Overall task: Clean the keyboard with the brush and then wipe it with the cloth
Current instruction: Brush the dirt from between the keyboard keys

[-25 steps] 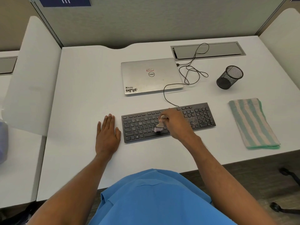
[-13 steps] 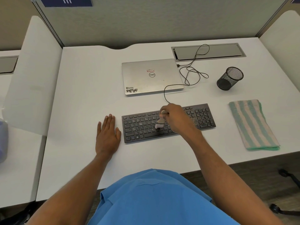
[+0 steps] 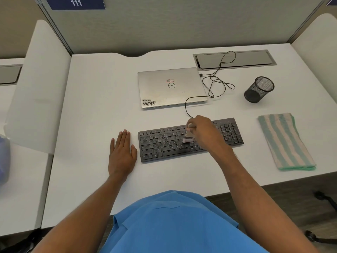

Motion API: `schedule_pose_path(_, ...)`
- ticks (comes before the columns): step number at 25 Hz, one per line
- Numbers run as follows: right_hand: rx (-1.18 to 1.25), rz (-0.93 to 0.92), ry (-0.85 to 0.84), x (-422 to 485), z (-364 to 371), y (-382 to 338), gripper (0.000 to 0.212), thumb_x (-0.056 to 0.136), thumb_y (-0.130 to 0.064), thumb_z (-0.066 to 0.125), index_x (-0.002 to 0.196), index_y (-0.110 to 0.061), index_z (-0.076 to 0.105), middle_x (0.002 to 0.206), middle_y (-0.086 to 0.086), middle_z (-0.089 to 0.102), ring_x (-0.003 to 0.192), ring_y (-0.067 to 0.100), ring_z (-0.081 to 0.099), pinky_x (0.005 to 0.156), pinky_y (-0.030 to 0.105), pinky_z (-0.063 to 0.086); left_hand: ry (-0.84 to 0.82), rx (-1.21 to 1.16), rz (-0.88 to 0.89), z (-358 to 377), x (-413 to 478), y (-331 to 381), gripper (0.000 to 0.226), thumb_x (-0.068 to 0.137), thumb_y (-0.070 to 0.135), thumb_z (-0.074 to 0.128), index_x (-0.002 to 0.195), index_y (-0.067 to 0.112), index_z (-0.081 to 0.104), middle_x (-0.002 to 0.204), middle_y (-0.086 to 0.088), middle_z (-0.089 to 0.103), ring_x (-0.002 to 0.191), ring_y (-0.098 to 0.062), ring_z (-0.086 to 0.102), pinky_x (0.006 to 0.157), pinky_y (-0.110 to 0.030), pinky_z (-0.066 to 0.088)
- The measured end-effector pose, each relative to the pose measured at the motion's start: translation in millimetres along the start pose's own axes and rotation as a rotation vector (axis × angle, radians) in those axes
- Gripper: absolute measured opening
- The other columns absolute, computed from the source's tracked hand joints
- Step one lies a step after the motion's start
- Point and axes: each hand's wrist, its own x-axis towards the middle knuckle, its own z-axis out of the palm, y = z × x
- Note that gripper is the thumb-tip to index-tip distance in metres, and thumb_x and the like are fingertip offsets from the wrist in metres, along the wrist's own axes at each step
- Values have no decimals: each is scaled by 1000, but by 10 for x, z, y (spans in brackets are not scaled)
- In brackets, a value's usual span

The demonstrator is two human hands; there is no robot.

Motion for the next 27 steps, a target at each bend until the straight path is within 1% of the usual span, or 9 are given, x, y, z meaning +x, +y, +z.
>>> schedule_pose_path(2,-33,-113,-52,-70,75,-70,20,99,1,54,115,2,66,101,3,53,72,2,52,54,-3,39,-2,2,2,-3,2,7,69,104,38,24,165,9,30,174,-6,26,162,-17,17,133,-43,5)
schedule_pose_path(7,-79,-64,-63,-47,120,24,16,98,4,55,106,2,68,98,6,63,68,-6,54,46,-1,33,-2,2,-2,-11,0,14,68,104,37,24,165,8,30,173,-6,27,162,-17,18,133,-44,5)
schedule_pose_path(10,-15,-6,30,-57,3,148,22,101,-6,49,114,-1,66,105,8,63,81,17,62,45,1,35,-6,1,-3,-12,0,16,69,104,37,24,166,8,29,174,-6,26,162,-17,17,134,-43,5)
schedule_pose_path(12,23,8,58,-69,-29,163,26,102,-8,47,121,0,63,117,15,61,95,22,60,46,0,36,-9,7,-2,-10,-2,9,69,104,38,23,166,9,28,174,-5,25,163,-17,16,134,-43,4)
schedule_pose_path(14,20,-9,40,-75,15,151,27,102,-5,48,124,3,62,119,16,59,108,29,59,48,-2,36,-12,7,-5,-7,-2,7,70,103,38,22,166,9,28,174,-5,24,163,-16,15,134,-42,3)
schedule_pose_path(16,37,-47,33,-99,73,100,26,102,-3,49,123,5,62,123,22,58,112,35,58,49,-3,35,-11,5,-4,-2,3,9,70,103,38,22,166,9,28,174,-5,24,163,-16,15,134,-42,3)
schedule_pose_path(21,103,-4,45,-91,100,196,28,102,-4,46,124,4,62,124,22,58,101,26,57,49,-2,36,-5,6,-3,-5,-3,4,69,103,37,23,166,8,29,174,-6,26,163,-17,17,133,-42,3)
schedule_pose_path(24,101,27,123,-106,74,217,26,102,-12,45,118,-5,64,111,6,57,101,25,58,49,0,38,-7,9,-1,2,-2,8,69,104,37,23,166,8,29,174,-6,26,163,-17,17,134,-43,4)
schedule_pose_path(27,66,-55,81,-114,122,122,20,101,-7,50,113,-1,65,106,8,56,80,16,58,51,1,40,-2,4,-3,7,4,-1,70,103,38,23,165,8,30,174,-6,26,162,-17,17,133,-43,5)
